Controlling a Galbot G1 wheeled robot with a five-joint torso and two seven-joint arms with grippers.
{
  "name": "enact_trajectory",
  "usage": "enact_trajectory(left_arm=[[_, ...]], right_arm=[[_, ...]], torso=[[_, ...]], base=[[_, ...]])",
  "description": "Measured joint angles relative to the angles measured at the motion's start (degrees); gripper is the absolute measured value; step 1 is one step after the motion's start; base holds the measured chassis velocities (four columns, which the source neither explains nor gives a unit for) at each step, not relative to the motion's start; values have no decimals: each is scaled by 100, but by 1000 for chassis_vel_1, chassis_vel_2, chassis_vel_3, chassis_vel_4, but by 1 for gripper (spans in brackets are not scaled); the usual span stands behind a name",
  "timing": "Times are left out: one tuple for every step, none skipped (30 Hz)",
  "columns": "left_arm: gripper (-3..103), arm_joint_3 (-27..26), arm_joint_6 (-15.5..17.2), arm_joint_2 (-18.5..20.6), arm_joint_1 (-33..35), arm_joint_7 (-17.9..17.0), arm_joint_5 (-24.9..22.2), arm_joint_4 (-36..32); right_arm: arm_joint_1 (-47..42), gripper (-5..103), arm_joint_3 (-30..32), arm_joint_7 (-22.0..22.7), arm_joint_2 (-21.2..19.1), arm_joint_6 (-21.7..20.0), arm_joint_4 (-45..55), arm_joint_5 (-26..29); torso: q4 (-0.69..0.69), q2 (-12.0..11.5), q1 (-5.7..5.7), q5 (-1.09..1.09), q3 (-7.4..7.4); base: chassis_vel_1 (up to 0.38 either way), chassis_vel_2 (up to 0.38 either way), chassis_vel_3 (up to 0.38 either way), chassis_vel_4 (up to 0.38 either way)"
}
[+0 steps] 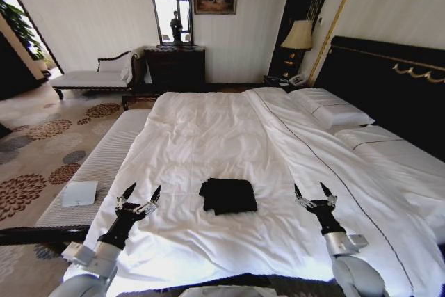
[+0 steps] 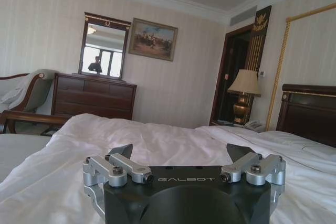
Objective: Fold the clothes on the bed.
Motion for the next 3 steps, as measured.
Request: enact_trajectory(left_arm=[[100,0,0,0,0,0,0,0],[100,0,0,0,0,0,0,0],[100,0,0,0,0,0,0,0]], right_arm=[[-13,100,11,-1,-5,0,8,11],[-18,100,19,-1,-7,-2,9,17],[-18,100,19,-1,-7,-2,9,17]], torso=[[0,0,0,0,0],[0,0,0,0,0],[0,0,0,0,0]], base=[[0,0,0,0],[0,0,0,0],[0,0,0,0]])
